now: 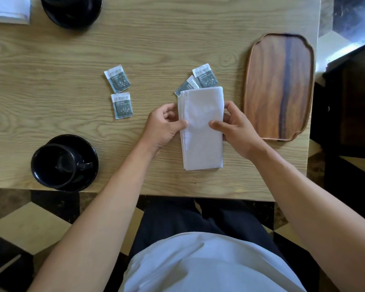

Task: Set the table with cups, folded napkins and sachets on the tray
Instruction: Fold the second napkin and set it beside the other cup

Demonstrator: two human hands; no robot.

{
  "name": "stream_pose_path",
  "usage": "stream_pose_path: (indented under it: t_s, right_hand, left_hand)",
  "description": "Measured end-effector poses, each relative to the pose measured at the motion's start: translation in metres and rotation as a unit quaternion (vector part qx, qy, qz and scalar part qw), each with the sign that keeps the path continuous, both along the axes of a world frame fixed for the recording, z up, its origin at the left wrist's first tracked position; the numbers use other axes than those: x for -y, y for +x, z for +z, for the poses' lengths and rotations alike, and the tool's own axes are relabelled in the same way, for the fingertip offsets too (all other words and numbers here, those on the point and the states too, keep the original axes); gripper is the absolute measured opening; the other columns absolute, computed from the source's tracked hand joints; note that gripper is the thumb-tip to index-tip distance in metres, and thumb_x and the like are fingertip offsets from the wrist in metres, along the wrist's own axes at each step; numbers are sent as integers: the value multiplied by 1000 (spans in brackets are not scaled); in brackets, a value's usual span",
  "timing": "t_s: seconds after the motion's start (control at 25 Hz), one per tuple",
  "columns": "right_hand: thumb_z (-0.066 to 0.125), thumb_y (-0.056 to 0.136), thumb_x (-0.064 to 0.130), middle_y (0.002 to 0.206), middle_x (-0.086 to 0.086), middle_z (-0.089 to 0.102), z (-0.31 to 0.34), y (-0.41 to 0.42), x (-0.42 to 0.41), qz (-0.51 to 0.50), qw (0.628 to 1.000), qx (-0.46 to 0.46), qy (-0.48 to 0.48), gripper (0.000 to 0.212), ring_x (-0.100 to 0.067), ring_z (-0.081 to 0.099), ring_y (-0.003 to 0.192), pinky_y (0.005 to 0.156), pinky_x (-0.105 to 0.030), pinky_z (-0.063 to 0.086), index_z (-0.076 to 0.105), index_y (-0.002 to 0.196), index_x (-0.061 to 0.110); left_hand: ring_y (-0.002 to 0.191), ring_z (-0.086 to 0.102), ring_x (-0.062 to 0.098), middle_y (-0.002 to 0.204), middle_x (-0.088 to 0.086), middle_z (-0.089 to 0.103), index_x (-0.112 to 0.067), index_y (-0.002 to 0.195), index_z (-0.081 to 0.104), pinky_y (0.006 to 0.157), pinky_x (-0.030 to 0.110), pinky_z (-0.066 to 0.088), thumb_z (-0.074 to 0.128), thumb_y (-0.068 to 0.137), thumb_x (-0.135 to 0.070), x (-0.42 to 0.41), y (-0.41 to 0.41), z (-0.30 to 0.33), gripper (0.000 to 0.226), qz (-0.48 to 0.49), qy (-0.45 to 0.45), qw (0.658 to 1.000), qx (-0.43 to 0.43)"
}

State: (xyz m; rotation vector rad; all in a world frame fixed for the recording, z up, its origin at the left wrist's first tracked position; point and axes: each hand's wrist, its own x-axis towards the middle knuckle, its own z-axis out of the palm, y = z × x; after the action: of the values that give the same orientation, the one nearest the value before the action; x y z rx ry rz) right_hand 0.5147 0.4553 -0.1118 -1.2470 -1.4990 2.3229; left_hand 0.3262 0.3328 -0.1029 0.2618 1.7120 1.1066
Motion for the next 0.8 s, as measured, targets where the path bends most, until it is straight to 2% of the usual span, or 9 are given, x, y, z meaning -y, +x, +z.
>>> stream_pose_path:
  t_s: [0.08, 0.2, 0.32, 0.44, 0.6, 0.68, 0.8]
  right_hand:
    - [68, 91, 1, 116, -11, 75, 1, 2, 0, 8, 999, -23, -21, 41, -31, 74, 105, 82, -44, 60, 56, 122, 25]
    - [70, 88, -1, 119, -13, 74, 0, 2, 1, 7, 999, -39, -36, 48, -32, 73, 106, 82, -45, 60, 56, 124, 27]
    - [73, 85, 1, 121, -14, 74, -3, 3, 0, -12, 998, -46, -53, 52, -33, 72, 108, 83, -47, 60, 55, 127, 27]
    - [70, 83, -6, 119, -13, 74, -6, 6, -2, -11, 997, -37, -64, 60, -31, 72, 109, 83, -44, 59, 52, 130, 26]
    - [61, 87, -8, 120, -16, 74, -11, 11, -3, 32, 998, -19, -56, 68, -35, 70, 114, 90, -51, 60, 46, 137, 36]
    - [60, 89, -6, 119, -16, 74, -10, 12, -5, 49, 998, -12, -45, 68, -34, 70, 114, 90, -52, 60, 46, 137, 40]
    - [57, 91, -8, 118, -17, 74, -10, 14, -6, 57, 997, -12, -44, 68, -35, 71, 113, 89, -52, 60, 45, 139, 39]
  left_hand:
    - [95, 73, 20, 101, 9, 77, -6, 110, 72, 84, 35, 59, 79, 70, -1, 1, 3, 0, 41, -13, 19, 999, 42]
    - [99, 72, 29, 105, 16, 76, 0, 105, 69, 85, 39, 60, 75, 76, 11, 1, 6, 0, 32, -13, 6, 995, 96]
    - [90, 73, 25, 98, 11, 75, -5, 103, 62, 74, 33, 61, 72, 78, 16, -1, 2, 1, 34, -3, -18, 994, 110]
    - [84, 75, 20, 98, 10, 77, -3, 112, 60, 68, 30, 61, 69, 81, 16, -2, 0, 2, 38, -15, -37, 990, 139]
    - [82, 75, 18, 99, 10, 77, 2, 111, 66, 63, 26, 59, 66, 80, 18, -4, -5, 2, 35, -28, -37, 990, 135]
    - [77, 74, 20, 96, 11, 77, -5, 104, 67, 59, 29, 59, 67, 79, 18, -4, -6, 2, 34, -34, -50, 990, 126]
    - [67, 71, 22, 93, 16, 73, -13, 103, 59, 51, 32, 56, 69, 80, 15, -5, -7, 1, 38, -65, -79, 991, 86]
